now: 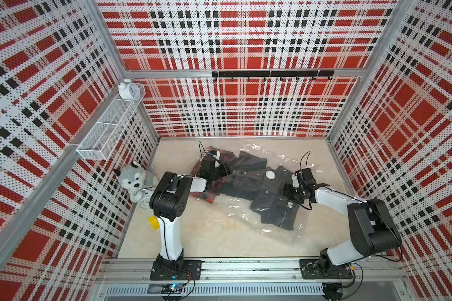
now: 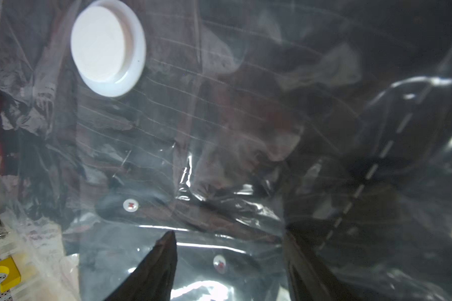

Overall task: Place the folded shirt into the vacuum bag
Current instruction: Adjust the vacuum bag at the center of the board.

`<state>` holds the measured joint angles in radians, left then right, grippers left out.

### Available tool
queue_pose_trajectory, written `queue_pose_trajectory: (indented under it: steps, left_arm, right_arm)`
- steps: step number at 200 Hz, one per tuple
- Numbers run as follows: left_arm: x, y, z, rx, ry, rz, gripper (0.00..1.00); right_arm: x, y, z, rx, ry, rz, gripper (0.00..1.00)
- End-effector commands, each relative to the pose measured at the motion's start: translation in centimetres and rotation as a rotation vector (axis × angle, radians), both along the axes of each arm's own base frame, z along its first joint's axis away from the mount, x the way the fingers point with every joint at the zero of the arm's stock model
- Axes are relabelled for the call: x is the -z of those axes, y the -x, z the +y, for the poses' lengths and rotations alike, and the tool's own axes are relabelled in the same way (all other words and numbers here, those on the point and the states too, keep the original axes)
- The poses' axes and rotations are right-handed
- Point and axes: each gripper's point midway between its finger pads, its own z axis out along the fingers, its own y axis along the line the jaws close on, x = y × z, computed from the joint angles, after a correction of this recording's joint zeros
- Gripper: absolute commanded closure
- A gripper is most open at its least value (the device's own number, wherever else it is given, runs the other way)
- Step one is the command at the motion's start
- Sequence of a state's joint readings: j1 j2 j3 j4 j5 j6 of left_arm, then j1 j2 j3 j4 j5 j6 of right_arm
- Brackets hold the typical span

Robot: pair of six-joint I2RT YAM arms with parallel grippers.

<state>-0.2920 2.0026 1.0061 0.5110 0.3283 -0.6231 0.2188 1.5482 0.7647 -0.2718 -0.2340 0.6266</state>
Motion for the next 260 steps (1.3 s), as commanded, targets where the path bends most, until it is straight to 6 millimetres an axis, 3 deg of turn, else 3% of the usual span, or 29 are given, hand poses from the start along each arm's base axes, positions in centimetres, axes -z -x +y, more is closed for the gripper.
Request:
queue_pose_trajectory:
  steps: [1,29,55,82,109,137,153,178,201,204,212,233,260]
  left_arm:
    - [0.4,0.5,2.3,-0.073,-0.023,0.020,0.29]
    - [0.0,2.3,4.0,-0.120,-0.030,0.026,0.29]
    - [-1.3,4.4,5.0,-0.144,-0.037,0.012,0.28]
    - [-2.8,6.3,3.5,-0.117,-0.051,-0.005,0.28]
    - [-3.7,7.0,0.9,-0.062,-0.071,-0.017,0.27]
    - [-3.5,6.4,-1.2,-0.008,-0.084,-0.014,0.27]
    - [-2.9,5.8,-1.4,0.011,-0.109,-0.007,0.27]
    - [-1.8,4.3,1.3,-0.025,-0.140,0.015,0.27]
    - [-2.4,2.5,4.5,-0.083,-0.149,0.011,0.27]
    - [-2.5,1.9,5.9,-0.112,-0.151,0.011,0.27]
    - [-2.8,1.2,7.1,-0.137,-0.153,0.004,0.26]
    - [-2.4,-0.5,8.9,-0.166,-0.163,0.019,0.27]
    - [-1.2,-0.8,9.7,-0.173,-0.167,0.038,0.27]
  right_arm:
    - [0.7,-1.3,-0.2,-0.009,0.044,-0.013,0.33]
    - [0.7,-3.3,-0.8,-0.016,0.108,-0.013,0.31]
    - [-1.0,-6.0,-1.4,-0.045,0.151,-0.060,0.30]
    - [-4.3,-7.4,-1.8,-0.040,0.142,-0.125,0.29]
    - [-6.5,-6.5,-2.9,0.002,0.088,-0.166,0.27]
    - [-6.9,-3.9,-3.3,0.027,-0.021,-0.180,0.27]
    - [-6.4,-2.4,-4.5,0.063,-0.006,-0.167,0.27]
    - [-6.0,-1.2,-8.1,0.171,0.019,-0.166,0.26]
    - [-6.1,-0.9,-11.3,0.264,0.026,-0.186,0.25]
    - [-6.1,-0.9,-11.5,0.270,0.023,-0.189,0.25]
    - [-6.0,-0.9,-12.0,0.284,0.016,-0.187,0.25]
    - [-6.1,-1.4,-11.4,0.257,-0.034,-0.187,0.27]
    - [-8.9,-2.3,-7.8,0.132,-0.126,-0.277,0.30]
